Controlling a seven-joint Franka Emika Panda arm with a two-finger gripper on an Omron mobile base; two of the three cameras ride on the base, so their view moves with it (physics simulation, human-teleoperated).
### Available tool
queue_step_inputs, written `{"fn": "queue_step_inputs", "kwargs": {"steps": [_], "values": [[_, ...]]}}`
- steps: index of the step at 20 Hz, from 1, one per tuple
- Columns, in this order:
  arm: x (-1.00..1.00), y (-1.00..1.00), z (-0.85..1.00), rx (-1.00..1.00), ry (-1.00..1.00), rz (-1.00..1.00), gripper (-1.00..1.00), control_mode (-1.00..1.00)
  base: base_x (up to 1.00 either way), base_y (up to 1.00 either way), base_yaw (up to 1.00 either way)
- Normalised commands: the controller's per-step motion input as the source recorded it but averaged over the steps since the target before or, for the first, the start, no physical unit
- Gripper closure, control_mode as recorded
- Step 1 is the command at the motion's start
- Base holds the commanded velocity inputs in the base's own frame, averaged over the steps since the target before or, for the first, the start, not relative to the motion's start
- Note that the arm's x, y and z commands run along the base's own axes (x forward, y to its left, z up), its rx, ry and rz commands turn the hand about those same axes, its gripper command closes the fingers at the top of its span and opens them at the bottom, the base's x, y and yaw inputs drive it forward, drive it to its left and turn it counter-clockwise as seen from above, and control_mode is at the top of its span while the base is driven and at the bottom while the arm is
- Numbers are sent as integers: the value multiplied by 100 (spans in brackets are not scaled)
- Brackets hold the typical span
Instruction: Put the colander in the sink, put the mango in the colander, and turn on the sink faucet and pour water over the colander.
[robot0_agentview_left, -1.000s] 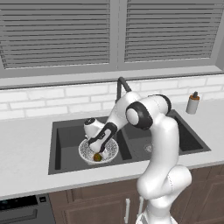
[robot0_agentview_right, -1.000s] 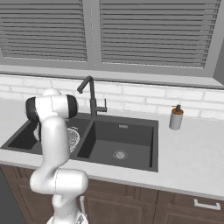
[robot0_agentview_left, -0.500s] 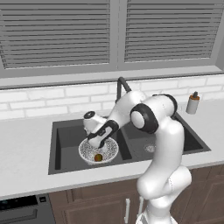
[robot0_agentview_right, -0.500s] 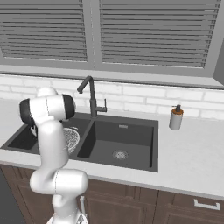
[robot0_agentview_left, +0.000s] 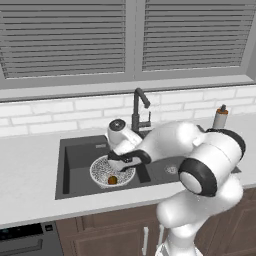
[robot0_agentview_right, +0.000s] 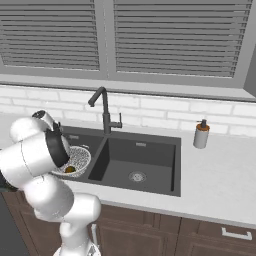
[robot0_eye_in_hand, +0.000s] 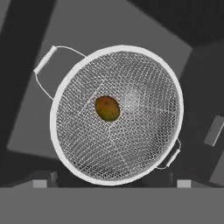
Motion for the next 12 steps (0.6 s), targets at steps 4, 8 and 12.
{"fn": "queue_step_inputs", "kwargs": {"steps": [4,8,12], "values": [[-78,-6,98,-4,-17,14,-100,-100,0,0,0],[-58,-7,100,-16,-1,25,-100,-100,0,0,0],[-38,-26,100,-3,0,20,-100,-100,0,0,0]]}}
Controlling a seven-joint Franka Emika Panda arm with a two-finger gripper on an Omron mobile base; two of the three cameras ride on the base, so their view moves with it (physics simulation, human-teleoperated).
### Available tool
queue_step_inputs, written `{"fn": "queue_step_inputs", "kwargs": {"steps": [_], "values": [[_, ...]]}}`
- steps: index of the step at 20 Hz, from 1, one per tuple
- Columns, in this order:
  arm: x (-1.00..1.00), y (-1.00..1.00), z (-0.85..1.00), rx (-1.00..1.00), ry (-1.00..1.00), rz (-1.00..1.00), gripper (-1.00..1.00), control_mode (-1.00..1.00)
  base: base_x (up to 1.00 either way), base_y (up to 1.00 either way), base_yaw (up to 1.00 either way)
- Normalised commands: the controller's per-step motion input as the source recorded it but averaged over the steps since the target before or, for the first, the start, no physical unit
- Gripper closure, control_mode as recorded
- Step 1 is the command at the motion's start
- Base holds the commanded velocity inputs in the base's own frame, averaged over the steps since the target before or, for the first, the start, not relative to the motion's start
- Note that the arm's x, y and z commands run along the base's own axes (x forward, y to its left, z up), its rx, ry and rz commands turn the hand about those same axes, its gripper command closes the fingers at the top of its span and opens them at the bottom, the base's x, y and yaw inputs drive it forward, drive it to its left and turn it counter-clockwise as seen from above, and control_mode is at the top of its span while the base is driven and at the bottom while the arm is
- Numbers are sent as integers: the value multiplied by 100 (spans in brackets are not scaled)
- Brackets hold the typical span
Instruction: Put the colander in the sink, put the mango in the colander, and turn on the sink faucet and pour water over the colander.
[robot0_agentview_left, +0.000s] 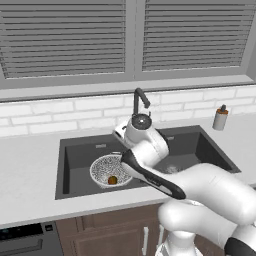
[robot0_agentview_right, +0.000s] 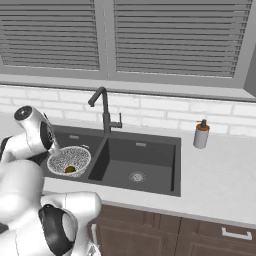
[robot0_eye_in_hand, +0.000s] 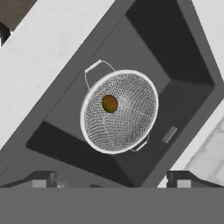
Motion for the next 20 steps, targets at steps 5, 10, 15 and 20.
{"fn": "queue_step_inputs", "kwargs": {"steps": [5,10,15,20], "values": [[-31,-28,100,1,0,3,-100,-100,0,0,0],[-26,-11,68,-11,15,2,-100,-100,0,0,0],[-18,-55,42,9,-2,-1,-100,-100,0,0,0],[-2,-82,24,35,-8,1,-100,-100,0,0,0]]}}
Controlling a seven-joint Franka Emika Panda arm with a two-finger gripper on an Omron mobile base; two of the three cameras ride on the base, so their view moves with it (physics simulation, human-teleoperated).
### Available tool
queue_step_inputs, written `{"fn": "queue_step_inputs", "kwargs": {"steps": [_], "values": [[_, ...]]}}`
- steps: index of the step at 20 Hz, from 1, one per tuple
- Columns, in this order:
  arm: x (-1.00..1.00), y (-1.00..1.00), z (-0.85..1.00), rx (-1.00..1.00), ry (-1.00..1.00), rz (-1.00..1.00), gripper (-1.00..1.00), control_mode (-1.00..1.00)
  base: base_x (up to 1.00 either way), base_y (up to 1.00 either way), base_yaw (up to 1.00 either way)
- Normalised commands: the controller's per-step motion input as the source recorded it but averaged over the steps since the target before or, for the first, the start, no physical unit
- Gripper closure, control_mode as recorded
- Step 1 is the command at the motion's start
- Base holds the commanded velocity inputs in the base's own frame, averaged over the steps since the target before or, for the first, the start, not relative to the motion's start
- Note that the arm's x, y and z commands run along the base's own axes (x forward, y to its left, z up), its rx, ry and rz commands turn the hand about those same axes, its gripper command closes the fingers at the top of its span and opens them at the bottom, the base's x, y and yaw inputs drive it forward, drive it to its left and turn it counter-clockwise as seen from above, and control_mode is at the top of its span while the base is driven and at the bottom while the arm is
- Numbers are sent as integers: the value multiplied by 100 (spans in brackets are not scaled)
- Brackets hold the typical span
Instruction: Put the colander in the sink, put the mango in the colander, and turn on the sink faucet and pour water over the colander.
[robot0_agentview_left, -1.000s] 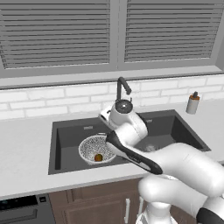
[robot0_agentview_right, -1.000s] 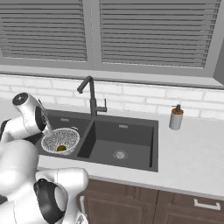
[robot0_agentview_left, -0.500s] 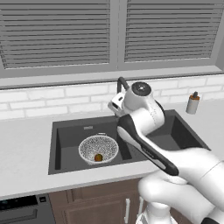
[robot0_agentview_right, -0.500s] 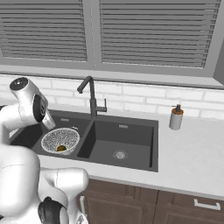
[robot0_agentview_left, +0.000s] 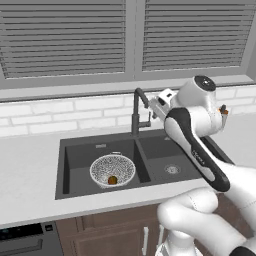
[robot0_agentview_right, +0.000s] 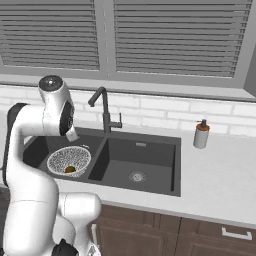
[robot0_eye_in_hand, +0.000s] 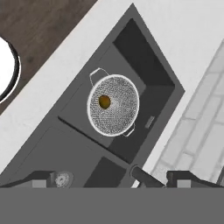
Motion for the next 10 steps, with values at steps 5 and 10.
{"fn": "queue_step_inputs", "kwargs": {"steps": [5,10], "values": [[0,-54,3,29,-11,19,-100,-100,0,0,0],[5,-35,10,23,-15,25,-100,-100,0,0,0]]}}
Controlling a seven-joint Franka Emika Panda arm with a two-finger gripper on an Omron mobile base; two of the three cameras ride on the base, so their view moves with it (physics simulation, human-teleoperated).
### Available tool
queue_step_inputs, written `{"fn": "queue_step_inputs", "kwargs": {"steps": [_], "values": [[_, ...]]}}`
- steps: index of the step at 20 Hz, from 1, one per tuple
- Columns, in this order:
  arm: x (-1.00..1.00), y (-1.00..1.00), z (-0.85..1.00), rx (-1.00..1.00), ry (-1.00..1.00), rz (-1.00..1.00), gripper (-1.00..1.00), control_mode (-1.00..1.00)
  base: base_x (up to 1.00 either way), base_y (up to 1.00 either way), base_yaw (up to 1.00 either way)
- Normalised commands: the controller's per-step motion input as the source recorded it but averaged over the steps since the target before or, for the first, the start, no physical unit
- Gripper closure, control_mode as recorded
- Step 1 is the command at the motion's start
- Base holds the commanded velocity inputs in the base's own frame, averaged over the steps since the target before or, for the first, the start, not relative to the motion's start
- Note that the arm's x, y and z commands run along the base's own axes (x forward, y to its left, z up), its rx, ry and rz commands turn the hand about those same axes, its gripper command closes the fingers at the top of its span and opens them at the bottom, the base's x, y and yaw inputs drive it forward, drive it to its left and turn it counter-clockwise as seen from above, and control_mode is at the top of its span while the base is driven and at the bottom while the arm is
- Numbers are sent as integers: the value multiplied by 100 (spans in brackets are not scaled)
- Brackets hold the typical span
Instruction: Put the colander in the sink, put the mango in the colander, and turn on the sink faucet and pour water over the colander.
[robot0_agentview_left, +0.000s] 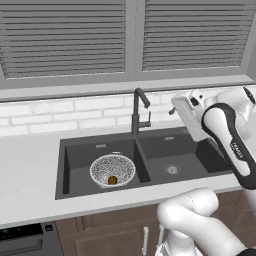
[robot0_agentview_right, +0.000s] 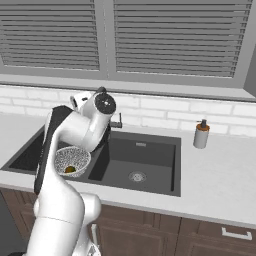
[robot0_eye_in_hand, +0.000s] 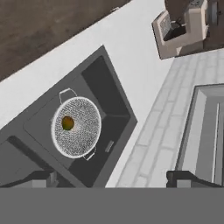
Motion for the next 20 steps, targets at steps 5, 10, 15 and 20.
{"fn": "queue_step_inputs", "kwargs": {"steps": [5,10,15,20], "values": [[27,-29,17,18,-12,21,-100,-100,0,0,0],[40,-22,21,19,-12,19,-100,-100,0,0,0],[36,-2,22,12,-13,19,-100,-100,0,0,0],[43,0,7,4,-7,13,-100,-100,0,0,0]]}}
